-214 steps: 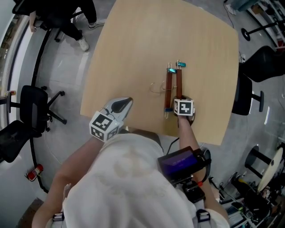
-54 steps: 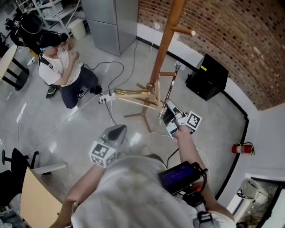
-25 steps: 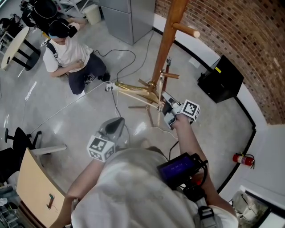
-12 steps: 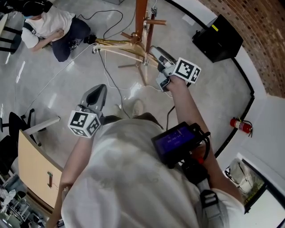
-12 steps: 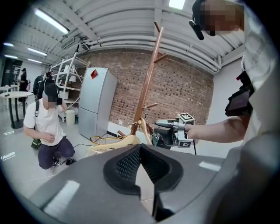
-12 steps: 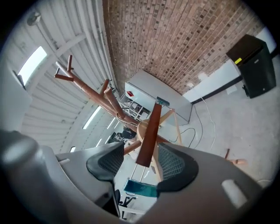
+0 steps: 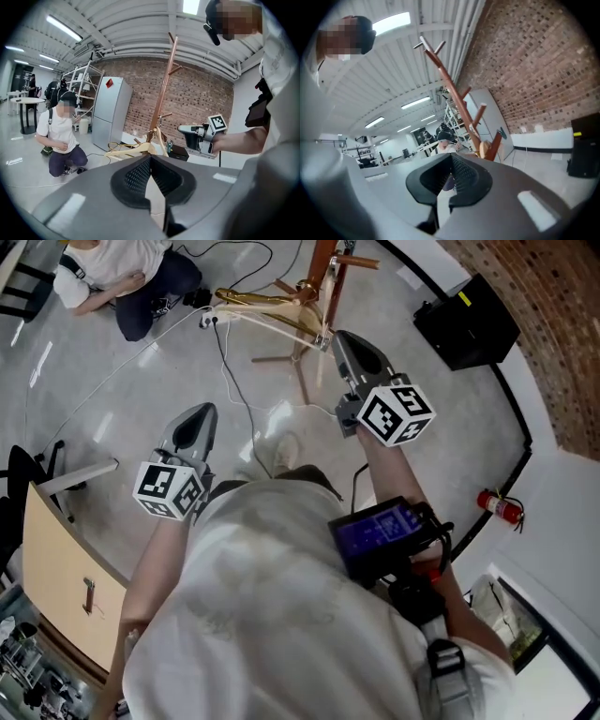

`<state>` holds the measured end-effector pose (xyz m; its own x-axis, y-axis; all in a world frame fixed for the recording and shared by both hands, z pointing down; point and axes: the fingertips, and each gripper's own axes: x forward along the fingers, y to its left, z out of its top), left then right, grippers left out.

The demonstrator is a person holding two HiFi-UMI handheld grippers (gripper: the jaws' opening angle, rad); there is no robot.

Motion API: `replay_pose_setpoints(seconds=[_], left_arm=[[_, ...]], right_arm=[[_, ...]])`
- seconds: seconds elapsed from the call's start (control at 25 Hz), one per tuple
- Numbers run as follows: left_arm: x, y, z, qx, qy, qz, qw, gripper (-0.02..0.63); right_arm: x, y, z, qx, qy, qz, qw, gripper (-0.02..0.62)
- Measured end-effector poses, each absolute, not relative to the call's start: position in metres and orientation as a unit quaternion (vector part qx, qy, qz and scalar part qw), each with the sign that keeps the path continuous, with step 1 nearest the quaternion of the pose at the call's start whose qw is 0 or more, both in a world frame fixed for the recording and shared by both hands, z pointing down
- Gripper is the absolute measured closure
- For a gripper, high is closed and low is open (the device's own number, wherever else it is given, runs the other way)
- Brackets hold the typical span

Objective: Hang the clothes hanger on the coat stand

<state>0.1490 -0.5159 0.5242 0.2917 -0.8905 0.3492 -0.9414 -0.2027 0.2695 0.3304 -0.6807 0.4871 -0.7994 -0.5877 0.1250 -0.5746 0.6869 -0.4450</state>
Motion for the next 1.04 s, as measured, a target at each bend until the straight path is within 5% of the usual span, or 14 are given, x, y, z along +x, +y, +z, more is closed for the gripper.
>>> replay_pose_setpoints(seconds=[1.04], left_arm=[[0.120, -0.383, 0.477, 0.807, -0.566, -0.005, 0.166, 0.604]], right_arm=[[0.228, -0.434, 0.436, -0.208, 0.967, -0.144, -0.038, 0.583]])
